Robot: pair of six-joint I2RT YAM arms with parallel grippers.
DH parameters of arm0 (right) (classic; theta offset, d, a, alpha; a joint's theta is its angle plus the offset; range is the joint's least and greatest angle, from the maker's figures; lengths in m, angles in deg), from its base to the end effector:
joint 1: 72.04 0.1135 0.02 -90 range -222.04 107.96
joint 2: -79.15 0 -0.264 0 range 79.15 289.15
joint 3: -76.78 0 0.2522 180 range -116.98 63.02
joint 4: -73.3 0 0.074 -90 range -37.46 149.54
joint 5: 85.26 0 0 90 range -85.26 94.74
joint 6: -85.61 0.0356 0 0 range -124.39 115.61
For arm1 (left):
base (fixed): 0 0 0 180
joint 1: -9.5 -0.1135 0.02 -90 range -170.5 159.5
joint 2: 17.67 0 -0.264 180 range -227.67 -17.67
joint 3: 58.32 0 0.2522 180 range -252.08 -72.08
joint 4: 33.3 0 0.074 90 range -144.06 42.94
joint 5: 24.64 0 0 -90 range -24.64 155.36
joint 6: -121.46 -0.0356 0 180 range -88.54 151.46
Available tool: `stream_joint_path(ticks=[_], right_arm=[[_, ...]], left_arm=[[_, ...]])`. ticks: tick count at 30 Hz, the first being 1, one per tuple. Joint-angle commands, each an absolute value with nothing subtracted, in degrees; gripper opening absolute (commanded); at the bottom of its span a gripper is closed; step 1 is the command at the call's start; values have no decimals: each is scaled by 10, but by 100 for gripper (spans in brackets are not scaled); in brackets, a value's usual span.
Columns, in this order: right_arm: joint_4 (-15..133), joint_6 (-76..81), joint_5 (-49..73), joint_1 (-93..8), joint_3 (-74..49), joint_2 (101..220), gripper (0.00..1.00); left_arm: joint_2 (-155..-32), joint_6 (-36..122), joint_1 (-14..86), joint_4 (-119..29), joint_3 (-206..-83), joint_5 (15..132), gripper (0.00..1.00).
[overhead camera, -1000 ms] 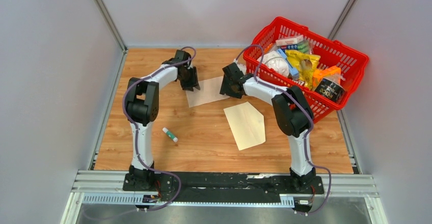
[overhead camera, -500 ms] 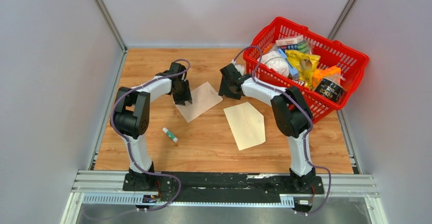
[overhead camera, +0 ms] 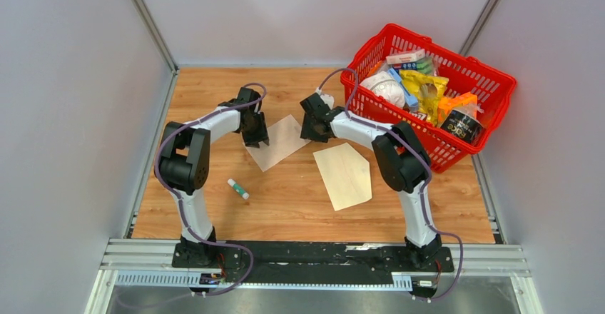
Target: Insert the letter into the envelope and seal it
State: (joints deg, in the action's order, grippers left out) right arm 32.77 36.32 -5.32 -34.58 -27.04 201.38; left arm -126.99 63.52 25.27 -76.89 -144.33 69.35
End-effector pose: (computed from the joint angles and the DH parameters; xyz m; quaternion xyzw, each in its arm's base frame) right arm 0.3660 0.2726 0.1638 0.0507 0.9587 0.1026 0.2603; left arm 0.3669 -0.1062 0.1621 -0.1318 0.9703 -0.1123 0.1691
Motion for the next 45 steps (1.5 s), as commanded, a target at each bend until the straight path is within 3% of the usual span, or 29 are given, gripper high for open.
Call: stream_joint_path(ticks=[1,7,20,31,45], right_arm=[[347,367,-67,-343,-289,2032,47],[354,375,-63,-343,-282,2019,36],[353,381,-42,-342,-279,1977,0],[376,392,2,-336,-259,1922,0],[413,382,62,-273,-270,1941,0]], left_arm=[[-1292,629,255,-806,-1421,675,47],[-1290,628,255,-807,-1421,676,47],[-1290,625,254,-808,-1426,678,47],[-1293,623,254,-808,-1429,677,47],[-1290,622,254,-803,-1434,690,47]])
